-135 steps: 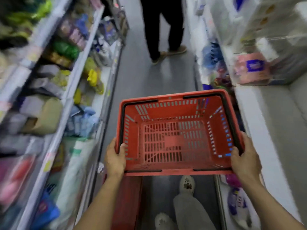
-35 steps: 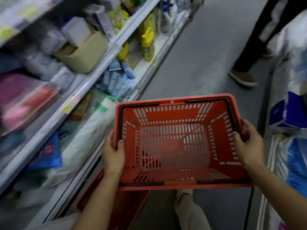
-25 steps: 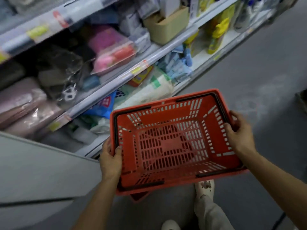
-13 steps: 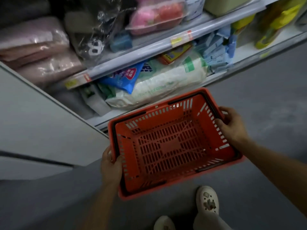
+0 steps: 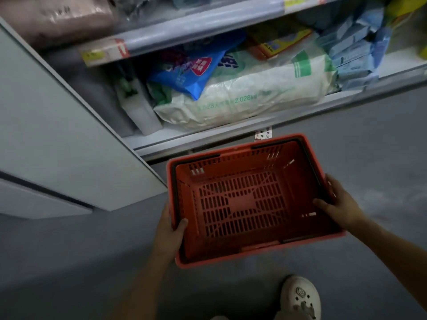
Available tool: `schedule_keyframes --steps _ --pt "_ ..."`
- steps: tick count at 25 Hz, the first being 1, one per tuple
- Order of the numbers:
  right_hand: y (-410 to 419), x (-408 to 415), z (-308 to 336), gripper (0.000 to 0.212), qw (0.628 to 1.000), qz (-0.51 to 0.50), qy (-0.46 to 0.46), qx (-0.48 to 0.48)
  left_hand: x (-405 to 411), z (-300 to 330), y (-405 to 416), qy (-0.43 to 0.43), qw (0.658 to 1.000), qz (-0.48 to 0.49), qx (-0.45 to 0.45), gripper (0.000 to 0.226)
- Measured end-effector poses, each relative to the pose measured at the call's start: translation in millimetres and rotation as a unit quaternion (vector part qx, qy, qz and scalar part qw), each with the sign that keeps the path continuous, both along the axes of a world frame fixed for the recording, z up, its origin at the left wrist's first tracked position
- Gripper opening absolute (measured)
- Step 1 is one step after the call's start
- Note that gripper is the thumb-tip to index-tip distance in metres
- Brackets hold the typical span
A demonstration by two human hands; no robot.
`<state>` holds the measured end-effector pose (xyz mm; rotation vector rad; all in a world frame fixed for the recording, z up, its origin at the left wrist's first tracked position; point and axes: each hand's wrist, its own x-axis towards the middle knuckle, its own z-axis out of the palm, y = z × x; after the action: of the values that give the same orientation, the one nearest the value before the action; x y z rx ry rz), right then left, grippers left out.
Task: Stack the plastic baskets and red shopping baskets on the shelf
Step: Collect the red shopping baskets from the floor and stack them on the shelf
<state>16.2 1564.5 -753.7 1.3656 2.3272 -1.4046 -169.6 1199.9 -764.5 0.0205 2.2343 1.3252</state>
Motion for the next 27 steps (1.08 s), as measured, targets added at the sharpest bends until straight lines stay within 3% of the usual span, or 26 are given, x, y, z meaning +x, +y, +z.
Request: schedule_keyframes --steps 8,18,23,27 --pt "13 -5 -22 0.065 0.993 -0.067 0.068 -0.067 11 -29 2 0.018 0.993 0.081 0.089 0.064" --pt "24 -27 -15 0.061 0.98 -0.111 0.113 -0.118 -12 -22 11 -0.002 0.989 0.107 0.101 0.054" --pt "18 -21 28 0.061 0.981 -0.108 0.103 -0.119 -9 19 5 -0.007 0.991 0.108 0.08 0.05" --pt "12 -12 93 0.062 0.98 -0.111 0.106 -0.124 -5 87 -5 0.003 0.993 0.099 0.067 0.049"
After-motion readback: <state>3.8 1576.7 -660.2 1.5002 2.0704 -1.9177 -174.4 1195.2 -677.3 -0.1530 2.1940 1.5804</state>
